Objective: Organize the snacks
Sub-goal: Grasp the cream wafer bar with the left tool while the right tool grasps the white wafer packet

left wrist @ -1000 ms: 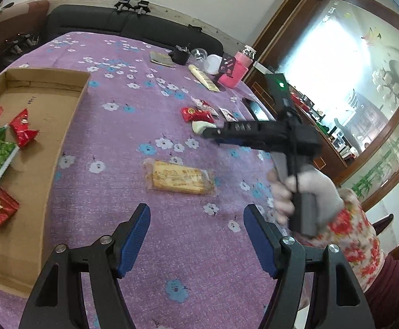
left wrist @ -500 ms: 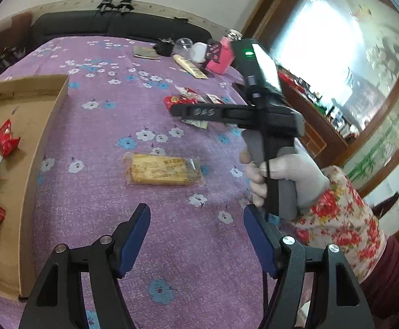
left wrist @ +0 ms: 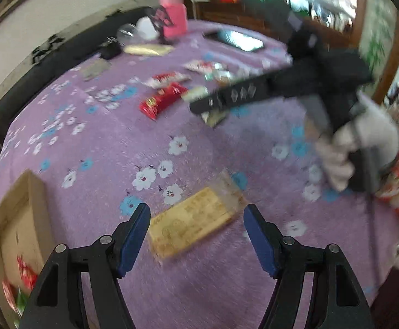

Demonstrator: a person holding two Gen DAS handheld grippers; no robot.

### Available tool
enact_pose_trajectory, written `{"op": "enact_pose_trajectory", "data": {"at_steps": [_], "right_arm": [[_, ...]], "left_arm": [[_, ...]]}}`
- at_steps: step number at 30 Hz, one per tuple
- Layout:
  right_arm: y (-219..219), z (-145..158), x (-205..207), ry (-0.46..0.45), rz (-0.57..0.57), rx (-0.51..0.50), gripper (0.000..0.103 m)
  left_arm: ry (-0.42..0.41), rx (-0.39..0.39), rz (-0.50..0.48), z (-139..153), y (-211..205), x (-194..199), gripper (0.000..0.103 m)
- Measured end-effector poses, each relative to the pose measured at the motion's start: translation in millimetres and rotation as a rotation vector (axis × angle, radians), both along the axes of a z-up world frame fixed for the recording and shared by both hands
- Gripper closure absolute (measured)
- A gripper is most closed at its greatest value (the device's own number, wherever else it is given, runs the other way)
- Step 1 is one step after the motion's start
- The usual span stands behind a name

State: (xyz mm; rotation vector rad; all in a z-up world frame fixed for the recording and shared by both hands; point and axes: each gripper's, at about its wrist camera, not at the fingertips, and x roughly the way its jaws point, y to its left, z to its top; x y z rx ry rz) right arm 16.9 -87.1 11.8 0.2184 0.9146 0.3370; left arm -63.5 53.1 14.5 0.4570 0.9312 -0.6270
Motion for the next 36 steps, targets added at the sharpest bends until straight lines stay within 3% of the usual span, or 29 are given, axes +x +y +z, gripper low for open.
{"op": "enact_pose_trajectory", "data": {"at_steps": [3, 8, 11, 16, 19, 21, 22, 24, 25, 26, 29, 36], "right_arm": [[-2, -1, 0, 0.002, -0.003, 0.013, 0.085], [-7, -1, 1, 0.016, -0.006, 0.047, 0.085], [-9, -1, 1, 0.022, -0.006, 0.061, 0.085], [-11, -2, 2, 0.027, -0.004, 0.078, 0.084], [-13, -2, 2, 0.029, -0.006, 0.087, 0.084], [-13, -2, 1, 0.028, -0.007, 0.089, 0.084], [-13, -2, 1, 0.028, -0.008, 0.091, 0.084], [-13, -2, 1, 0.028, -0.006, 0.089, 0.084], [-13, -2, 1, 0.026, -0.006, 0.087, 0.084], [-12, -2, 1, 0.023, -0.007, 0.081, 0.085], [-12, 1, -2, 0.005, -0.016, 0.072, 0.085], [-16, 10, -7, -0.039, -0.036, 0.082, 0.085]], "left_arm": [[0.028, 0.019, 0.000, -4, 0, 5, 0.029], [0.114, -0.052, 0.090, 2, 6, 3, 0.030], [0.107, -0.072, 0.095, 3, 2, -8, 0.030], [0.077, -0.042, 0.074, -4, -9, 2, 0.029], [0.077, -0.065, 0.049, -9, -14, 8, 0.019], [0.076, -0.076, 0.050, -9, -15, 8, 0.019], [0.075, -0.083, 0.063, -9, -15, 8, 0.023], [0.062, -0.083, 0.073, -5, -15, 4, 0.045], [0.067, -0.087, 0.085, -3, -13, 4, 0.062], [0.072, -0.094, 0.099, -2, -11, 5, 0.068], [0.065, -0.109, 0.139, -2, -4, 2, 0.068], [0.042, -0.229, 0.269, 14, 40, -13, 0.068]]}}
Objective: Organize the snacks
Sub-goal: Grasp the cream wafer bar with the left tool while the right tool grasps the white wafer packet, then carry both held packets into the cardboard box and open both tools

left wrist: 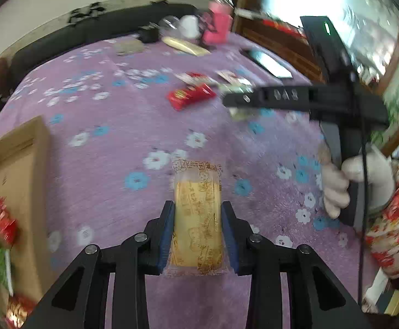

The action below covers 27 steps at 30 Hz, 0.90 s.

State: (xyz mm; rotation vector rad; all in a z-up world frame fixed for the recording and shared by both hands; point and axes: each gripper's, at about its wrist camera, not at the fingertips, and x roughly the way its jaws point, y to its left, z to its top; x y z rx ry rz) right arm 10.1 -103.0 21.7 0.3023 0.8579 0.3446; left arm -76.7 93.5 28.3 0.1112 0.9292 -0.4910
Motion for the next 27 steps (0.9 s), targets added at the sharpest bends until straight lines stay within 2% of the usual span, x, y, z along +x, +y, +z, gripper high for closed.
{"op": "enact_pose_trajectory", "data": {"at_steps": [5, 10, 14, 17, 20, 24, 27], "right_arm": [[7, 5, -4, -0.028, 0.009, -0.023, 0.085], [27, 19, -16, -0.055, 0.046, -0.048, 0.085], [58, 31, -30, -0.057, 0.128, -0.001, 0.085], [94, 42, -39, -0.074, 0.206, -0.005, 0.085], [135, 50, -47, -0.083, 0.286, -0.013, 0.085], [176, 53, -58, -0.080, 0.363, -0.025, 0.085], [208, 55, -69, -0.073, 0.423, -0.045, 0.085]], "left_arm": [[-0.041, -0.084, 0.122, 20, 45, -14, 0.068], [-0.065, -0.162, 0.291, 34, 110, -28, 0.068], [-0.071, -0.160, 0.421, 31, 158, -38, 0.068], [-0.060, -0.166, 0.501, 25, 187, -47, 0.067], [-0.037, -0.163, 0.537, 17, 199, -51, 0.067], [-0.031, -0.122, 0.569, 11, 202, -57, 0.067], [-0.015, -0.083, 0.616, 7, 212, -59, 0.060]]}}
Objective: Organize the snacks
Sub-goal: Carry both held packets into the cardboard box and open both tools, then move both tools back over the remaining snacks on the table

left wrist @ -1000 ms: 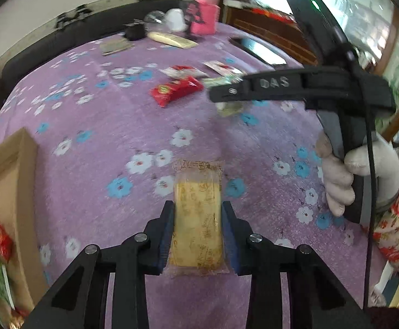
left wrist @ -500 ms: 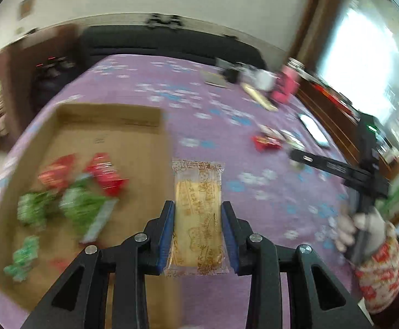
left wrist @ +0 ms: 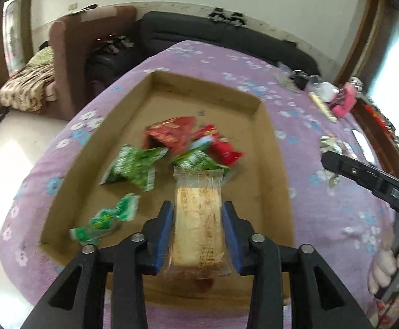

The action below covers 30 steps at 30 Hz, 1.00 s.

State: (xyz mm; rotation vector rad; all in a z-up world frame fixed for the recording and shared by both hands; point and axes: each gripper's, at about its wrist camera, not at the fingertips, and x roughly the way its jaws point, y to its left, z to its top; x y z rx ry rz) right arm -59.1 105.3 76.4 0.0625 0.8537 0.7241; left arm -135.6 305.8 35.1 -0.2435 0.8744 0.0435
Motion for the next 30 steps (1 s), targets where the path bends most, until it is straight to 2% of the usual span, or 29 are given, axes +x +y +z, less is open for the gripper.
{"op": "enact_pose_trajectory", "data": {"at_steps": [4, 8, 15, 16, 18, 20, 26, 30], "right_arm": [[33, -1, -8, -0.002, 0.052, -0.035, 0.085], [60, -4, -16, -0.009, 0.092, -0.080, 0.084], [87, -17, -25, -0.018, 0.114, -0.143, 0.084], [88, -18, -27, -0.016, 0.111, -0.140, 0.083], [88, -17, -27, -0.012, 0.107, -0.135, 0.075], [84, -14, -29, -0.018, 0.098, -0.121, 0.062], [60, -5, -31, -0.032, 0.050, -0.090, 0.057], [30, -7, -29, -0.029, 0.000, -0.079, 0.056]], "left_arm": [[-0.011, -0.055, 0.052, -3, 21, -9, 0.056], [-0.072, -0.101, 0.048, 8, 30, -23, 0.040], [-0.173, -0.136, 0.050, 30, 38, -41, 0.034], [-0.176, -0.138, 0.051, 31, 38, -42, 0.033], [-0.179, -0.140, 0.051, 32, 38, -44, 0.033], [-0.180, -0.144, 0.048, 32, 38, -44, 0.033], [-0.192, -0.151, 0.017, 38, 22, -47, 0.033], [-0.196, -0.141, -0.047, 44, -1, -45, 0.031]]}}
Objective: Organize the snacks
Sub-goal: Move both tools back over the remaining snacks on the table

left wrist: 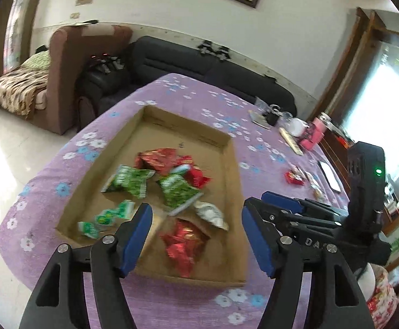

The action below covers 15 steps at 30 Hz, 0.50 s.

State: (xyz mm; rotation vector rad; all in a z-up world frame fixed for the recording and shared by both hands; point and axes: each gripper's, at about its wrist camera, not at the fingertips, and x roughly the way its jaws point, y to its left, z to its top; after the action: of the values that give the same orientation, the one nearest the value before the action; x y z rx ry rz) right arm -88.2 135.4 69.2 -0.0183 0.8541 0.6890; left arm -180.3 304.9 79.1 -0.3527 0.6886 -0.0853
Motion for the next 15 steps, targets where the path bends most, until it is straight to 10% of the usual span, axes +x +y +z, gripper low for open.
{"op": "enact_pose_trajectory", "data": {"at_steps": [15], "right_arm": [[-209, -27, 54, 0.073, -0.447, 0.028, 0.057]], "left_arm": [[0.074, 0.007, -0.405, -13, -154, 48, 0.026]]}}
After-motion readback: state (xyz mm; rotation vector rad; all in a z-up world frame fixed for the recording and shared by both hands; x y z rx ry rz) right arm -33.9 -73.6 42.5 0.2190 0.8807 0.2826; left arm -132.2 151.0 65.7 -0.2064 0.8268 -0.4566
